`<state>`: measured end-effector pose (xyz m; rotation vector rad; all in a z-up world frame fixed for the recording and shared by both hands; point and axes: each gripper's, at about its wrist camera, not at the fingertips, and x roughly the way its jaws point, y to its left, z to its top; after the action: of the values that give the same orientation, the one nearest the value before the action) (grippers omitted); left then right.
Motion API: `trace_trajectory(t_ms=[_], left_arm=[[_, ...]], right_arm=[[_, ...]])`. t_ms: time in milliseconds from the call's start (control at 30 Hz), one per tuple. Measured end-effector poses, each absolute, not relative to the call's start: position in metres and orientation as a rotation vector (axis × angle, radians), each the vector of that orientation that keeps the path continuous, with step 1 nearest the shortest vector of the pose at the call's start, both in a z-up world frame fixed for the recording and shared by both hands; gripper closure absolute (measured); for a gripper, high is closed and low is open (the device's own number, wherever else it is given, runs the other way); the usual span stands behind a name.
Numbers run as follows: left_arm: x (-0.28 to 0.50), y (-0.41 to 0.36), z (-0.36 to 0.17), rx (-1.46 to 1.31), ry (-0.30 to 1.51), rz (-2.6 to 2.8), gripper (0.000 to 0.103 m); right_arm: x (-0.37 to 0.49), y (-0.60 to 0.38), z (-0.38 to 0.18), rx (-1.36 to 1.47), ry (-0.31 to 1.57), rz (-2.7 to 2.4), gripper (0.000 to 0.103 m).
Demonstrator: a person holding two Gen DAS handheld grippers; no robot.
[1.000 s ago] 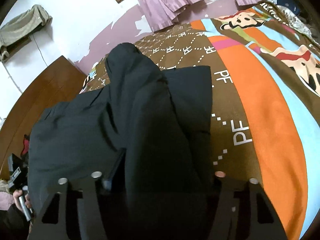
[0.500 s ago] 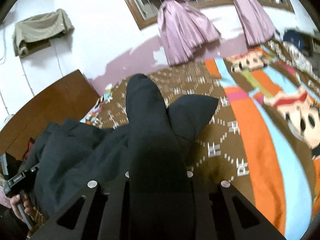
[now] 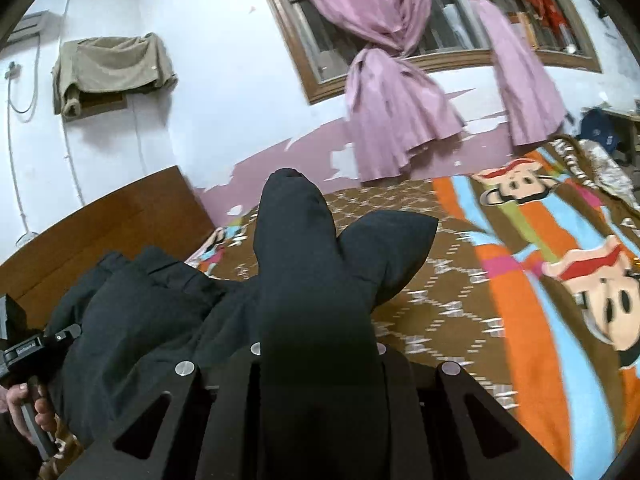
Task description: Fold large clothes
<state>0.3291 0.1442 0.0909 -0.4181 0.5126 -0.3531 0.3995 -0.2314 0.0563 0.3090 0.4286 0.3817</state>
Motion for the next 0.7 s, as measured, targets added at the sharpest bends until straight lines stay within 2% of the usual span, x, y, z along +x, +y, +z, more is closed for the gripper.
trace_trajectory(t_ms=[200,367,400,467,567,633,700], left_arm=[[0.311,0.194,0.094,-0.417,0.502,-0.215,0.079],[0.308,0.242,0.057,-0.461,0.560,-0.103,0.078],[0.310,0.247,0.044,-0.467,0.590,-0.079,0.077],[0.314,0.253,0.022,-0.466,0.640,-0.044,0.066],[0.313,0.261,0.002,-0.507,0.664,-0.036,0.055],[0.313,0.260,0.003,-0.501,0.665,-0.033,0.051],[0.313,0.259,0.005,-0.481,0.679,0.001,0.043]], right_arm=[[0.421,-0.164,0.036,0.242,0.510,0.441,0.089],[0.441,-0.150,-0.006,0.214,0.632,0.320,0.082],[0.443,-0.154,-0.012,0.225,0.651,0.301,0.078],[0.446,-0.165,-0.024,0.259,0.692,0.283,0.073],[0.446,-0.174,-0.030,0.250,0.711,0.247,0.052],[0.443,-0.178,-0.028,0.242,0.698,0.216,0.021],[0.435,-0.181,-0.021,0.226,0.662,0.169,0.013]])
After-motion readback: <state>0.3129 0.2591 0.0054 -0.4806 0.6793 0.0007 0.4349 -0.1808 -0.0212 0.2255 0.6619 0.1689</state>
